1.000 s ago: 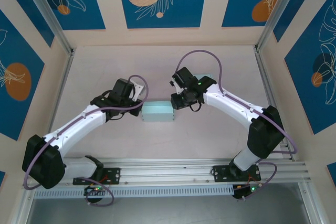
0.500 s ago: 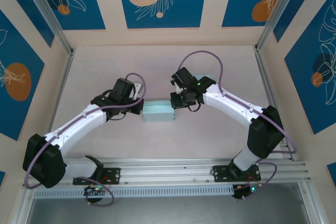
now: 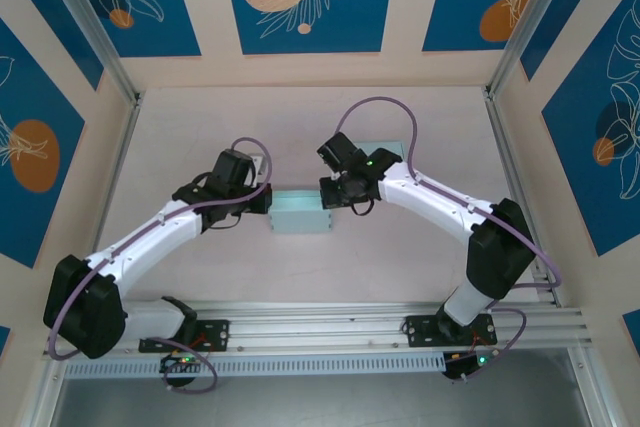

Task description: Fold the paper box

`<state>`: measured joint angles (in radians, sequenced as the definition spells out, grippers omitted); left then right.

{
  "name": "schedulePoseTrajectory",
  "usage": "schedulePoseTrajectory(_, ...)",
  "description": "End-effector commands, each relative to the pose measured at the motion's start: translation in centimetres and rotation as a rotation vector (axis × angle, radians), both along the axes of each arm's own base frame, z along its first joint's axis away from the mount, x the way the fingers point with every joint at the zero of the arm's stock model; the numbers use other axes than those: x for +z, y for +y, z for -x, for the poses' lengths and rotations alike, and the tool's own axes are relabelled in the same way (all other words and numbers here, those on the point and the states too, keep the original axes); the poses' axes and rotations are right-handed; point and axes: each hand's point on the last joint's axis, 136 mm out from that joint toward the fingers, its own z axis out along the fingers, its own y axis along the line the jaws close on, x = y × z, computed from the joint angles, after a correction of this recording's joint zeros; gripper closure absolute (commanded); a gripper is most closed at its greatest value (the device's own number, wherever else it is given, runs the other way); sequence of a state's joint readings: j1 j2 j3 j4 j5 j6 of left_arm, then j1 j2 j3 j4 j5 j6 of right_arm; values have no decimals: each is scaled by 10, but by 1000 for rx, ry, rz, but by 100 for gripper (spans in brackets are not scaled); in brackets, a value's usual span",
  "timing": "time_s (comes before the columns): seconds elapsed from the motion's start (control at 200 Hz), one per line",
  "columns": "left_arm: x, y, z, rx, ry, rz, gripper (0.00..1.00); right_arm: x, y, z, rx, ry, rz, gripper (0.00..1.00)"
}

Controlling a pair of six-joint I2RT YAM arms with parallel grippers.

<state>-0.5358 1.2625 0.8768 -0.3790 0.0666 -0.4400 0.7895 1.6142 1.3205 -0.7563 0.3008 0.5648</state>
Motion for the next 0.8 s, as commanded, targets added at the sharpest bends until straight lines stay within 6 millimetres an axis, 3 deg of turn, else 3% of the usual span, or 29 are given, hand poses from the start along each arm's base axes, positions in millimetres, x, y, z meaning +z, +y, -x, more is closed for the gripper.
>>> schedulePoseTrajectory(0.0,-2,-4,6,3,17,51,100,-9,14,12,61,-2,30,100)
schedulePoseTrajectory(0.29,-5,-7,9,41,27,116,100,-12,26,16,92,-37,24,100)
schedulePoseTrajectory(0.575,-15,1,16,56,44,85,100,-17,24,17,85,-31,35,100)
schedulePoseTrajectory(0.795,-38,12,24,47,49,24,100,-27,21,20,89,-63,63,100)
